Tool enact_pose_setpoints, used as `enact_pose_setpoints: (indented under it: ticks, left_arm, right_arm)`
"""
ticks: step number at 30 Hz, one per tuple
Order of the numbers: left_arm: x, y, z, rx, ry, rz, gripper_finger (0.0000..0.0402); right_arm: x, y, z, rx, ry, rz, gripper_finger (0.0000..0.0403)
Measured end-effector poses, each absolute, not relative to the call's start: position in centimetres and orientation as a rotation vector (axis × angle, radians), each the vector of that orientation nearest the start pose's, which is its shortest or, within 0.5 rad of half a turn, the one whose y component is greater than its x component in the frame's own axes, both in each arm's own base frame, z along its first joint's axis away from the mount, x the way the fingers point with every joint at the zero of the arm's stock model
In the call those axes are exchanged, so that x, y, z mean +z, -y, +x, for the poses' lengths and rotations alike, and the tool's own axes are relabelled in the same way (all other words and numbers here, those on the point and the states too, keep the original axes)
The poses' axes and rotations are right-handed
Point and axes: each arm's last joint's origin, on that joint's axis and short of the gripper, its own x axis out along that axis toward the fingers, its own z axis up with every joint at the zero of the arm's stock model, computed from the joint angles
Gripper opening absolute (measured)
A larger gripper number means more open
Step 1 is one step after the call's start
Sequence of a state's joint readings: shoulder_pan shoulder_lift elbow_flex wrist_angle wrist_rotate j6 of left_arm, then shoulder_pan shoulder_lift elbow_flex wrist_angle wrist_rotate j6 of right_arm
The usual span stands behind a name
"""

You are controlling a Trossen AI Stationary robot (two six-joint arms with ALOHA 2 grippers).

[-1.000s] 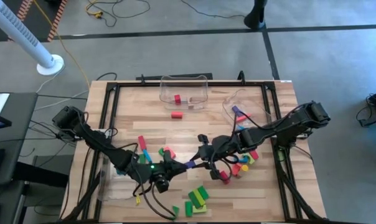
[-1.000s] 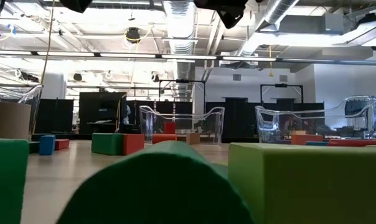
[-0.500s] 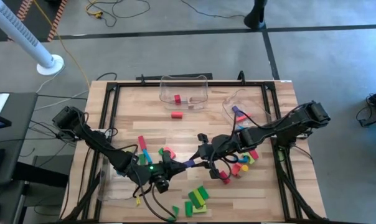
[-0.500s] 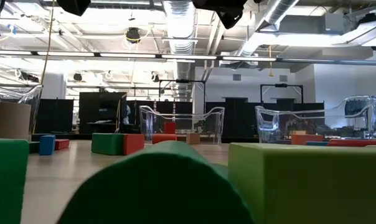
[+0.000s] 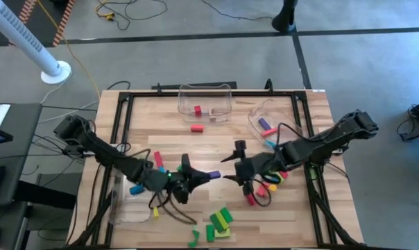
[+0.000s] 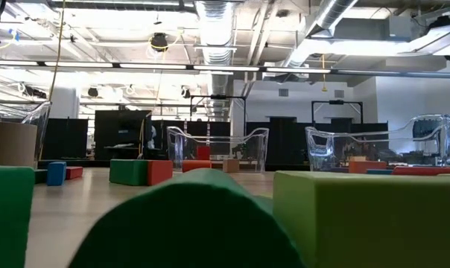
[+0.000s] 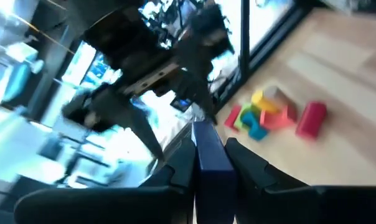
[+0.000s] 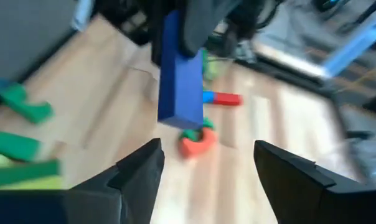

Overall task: Sort blocks by size
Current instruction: Put the blue rectangular block into the right transparent bin

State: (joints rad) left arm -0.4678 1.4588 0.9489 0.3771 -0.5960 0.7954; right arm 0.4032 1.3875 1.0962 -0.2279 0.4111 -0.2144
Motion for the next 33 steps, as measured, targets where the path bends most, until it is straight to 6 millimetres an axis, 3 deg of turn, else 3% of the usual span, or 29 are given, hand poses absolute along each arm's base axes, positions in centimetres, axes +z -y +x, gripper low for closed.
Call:
enact_pose_setpoints:
  ticks: [5,14,21,33]
  left_arm:
    - [29.7,9.9,30.5,0.049,-0.113,0.679,0.0057]
    - [30.2,6.3,31.6,-0.008,-0.044,0.467,0.0056]
    - [30.1,5.9,31.8,-0.019,-0.043,0.439,0.0057]
    - [30.1,5.9,31.8,-0.019,-0.047,0.438,0.006]
  right_arm:
    - [30.2,-12.0,28.0,-0.075,-0.479,-0.536,0.0285]
    - [30.4,-11.3,28.2,-0.177,-0.472,-0.509,0.0285]
    - [30.6,-11.1,28.5,-0.191,-0.45,-0.474,0.0275]
    - [30.8,-10.1,29.1,-0.16,-0.425,-0.442,0.0198]
